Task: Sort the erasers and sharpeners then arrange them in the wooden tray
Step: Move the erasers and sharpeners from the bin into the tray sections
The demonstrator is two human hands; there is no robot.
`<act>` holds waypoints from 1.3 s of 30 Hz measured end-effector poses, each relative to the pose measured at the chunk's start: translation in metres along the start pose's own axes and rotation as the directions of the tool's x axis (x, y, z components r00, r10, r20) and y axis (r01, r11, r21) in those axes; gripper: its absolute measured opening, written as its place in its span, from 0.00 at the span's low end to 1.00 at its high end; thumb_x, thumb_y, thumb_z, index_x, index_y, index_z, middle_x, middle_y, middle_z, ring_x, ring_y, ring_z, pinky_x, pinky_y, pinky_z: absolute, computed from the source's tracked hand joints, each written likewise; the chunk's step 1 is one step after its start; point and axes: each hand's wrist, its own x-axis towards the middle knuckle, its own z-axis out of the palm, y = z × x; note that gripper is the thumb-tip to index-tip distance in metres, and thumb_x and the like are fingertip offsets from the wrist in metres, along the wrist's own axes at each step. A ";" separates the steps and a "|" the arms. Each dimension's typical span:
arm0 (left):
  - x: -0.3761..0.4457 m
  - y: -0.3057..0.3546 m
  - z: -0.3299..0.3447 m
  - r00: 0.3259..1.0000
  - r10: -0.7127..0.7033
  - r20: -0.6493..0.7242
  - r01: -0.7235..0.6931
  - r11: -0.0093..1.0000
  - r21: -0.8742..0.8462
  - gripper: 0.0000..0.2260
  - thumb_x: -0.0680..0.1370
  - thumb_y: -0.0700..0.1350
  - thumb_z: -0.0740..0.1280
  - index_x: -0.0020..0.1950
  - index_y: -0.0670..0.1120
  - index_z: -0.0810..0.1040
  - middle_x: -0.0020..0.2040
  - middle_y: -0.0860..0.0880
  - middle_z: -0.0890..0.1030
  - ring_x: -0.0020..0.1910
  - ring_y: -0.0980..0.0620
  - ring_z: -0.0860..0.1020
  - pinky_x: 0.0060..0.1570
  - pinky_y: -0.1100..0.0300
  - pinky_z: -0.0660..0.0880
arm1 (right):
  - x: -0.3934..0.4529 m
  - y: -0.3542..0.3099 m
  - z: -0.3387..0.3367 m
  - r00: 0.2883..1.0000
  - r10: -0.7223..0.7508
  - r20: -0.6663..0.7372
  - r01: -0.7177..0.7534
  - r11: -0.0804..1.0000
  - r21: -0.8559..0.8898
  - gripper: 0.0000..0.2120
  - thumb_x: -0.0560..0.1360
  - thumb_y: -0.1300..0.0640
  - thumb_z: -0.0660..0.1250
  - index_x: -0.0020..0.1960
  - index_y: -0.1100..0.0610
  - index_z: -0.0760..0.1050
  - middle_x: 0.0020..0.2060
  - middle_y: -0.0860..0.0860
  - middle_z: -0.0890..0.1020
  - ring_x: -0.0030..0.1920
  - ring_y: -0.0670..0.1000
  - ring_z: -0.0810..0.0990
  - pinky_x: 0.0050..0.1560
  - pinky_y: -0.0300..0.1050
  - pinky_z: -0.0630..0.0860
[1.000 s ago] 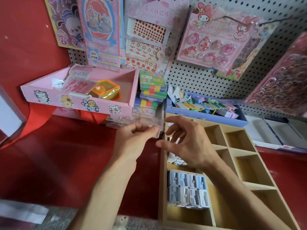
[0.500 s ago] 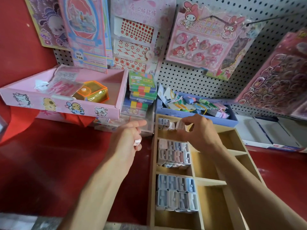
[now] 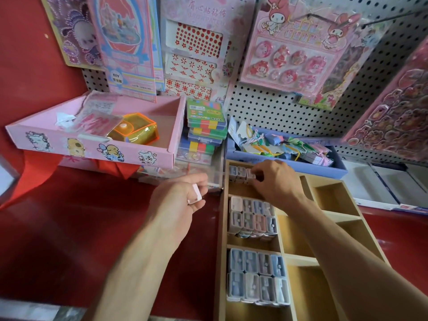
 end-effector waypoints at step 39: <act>-0.018 0.001 0.012 0.952 0.071 0.297 -0.158 0.947 0.280 0.08 0.78 0.44 0.68 0.41 0.45 0.84 0.39 0.45 0.83 0.38 0.51 0.81 0.43 0.57 0.75 | -0.070 -0.050 -0.057 0.981 -0.184 -0.064 0.184 0.772 0.609 0.10 0.70 0.54 0.78 0.49 0.49 0.81 0.43 0.43 0.79 0.37 0.45 0.78 0.39 0.37 0.76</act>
